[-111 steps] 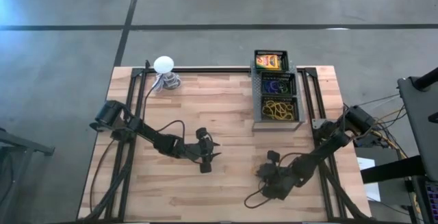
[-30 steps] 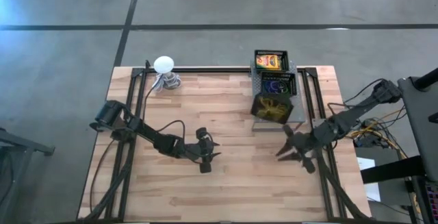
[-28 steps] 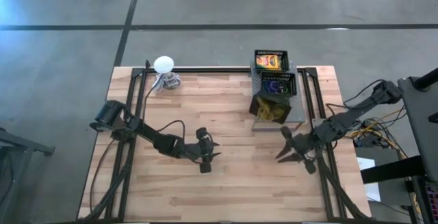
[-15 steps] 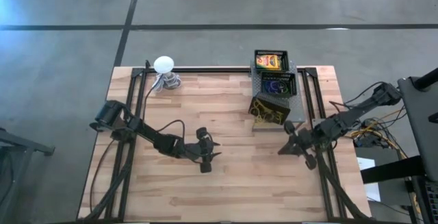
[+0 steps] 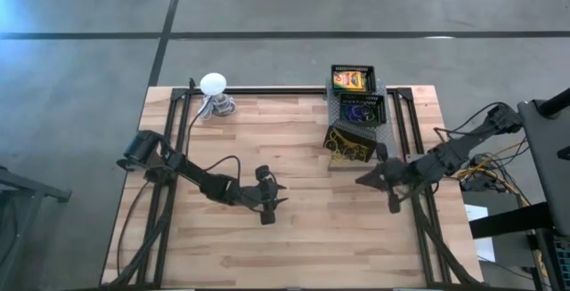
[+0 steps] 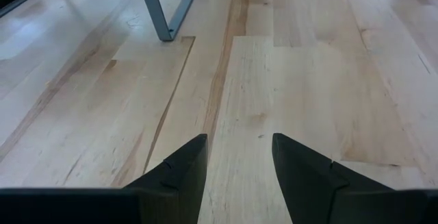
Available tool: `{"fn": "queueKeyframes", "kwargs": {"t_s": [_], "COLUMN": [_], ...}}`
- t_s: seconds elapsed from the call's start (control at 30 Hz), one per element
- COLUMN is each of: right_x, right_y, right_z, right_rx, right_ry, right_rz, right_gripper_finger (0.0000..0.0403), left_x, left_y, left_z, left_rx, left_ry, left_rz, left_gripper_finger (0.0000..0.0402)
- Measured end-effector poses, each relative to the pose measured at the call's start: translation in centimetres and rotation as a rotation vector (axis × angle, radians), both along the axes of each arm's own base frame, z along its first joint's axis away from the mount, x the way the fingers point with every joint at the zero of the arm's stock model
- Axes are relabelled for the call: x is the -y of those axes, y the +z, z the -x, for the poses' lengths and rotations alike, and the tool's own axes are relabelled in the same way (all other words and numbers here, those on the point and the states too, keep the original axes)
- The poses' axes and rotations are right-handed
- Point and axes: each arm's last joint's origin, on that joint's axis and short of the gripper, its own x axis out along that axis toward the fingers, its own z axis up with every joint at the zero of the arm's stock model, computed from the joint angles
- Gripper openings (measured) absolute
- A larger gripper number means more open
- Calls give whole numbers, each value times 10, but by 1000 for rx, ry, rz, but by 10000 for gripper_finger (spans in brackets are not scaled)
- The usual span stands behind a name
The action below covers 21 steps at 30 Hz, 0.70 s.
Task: Pick & Place Office Desk Supplies
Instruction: Adjust the black bin on the shelf
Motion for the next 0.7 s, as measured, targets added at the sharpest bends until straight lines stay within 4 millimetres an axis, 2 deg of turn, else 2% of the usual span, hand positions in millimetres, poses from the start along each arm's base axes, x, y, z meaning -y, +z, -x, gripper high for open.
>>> {"fn": "queueKeyframes", "kwargs": {"t_s": [0.13,0.27,0.43,0.53,0.7], "right_x": [-13,-42,-67,-65,-42], "right_y": [7,10,37,62,102], "right_z": [-15,-42,-74,-84,-87], "right_rx": [-181,-316,-444,-531,-654], "right_ry": [-98,-145,-323,-437,-551], "right_rz": [85,208,389,447,451], "right_gripper_finger": [8,8,10,21,67], "left_x": [0,0,0,0,-1], "left_y": [0,0,0,0,0], "left_z": [0,0,0,0,0], "left_rx": [0,0,0,1,1], "left_ry": [0,0,2,4,5], "left_rz": [0,0,2,6,6], "left_gripper_finger": [168,168,168,168,168]}}
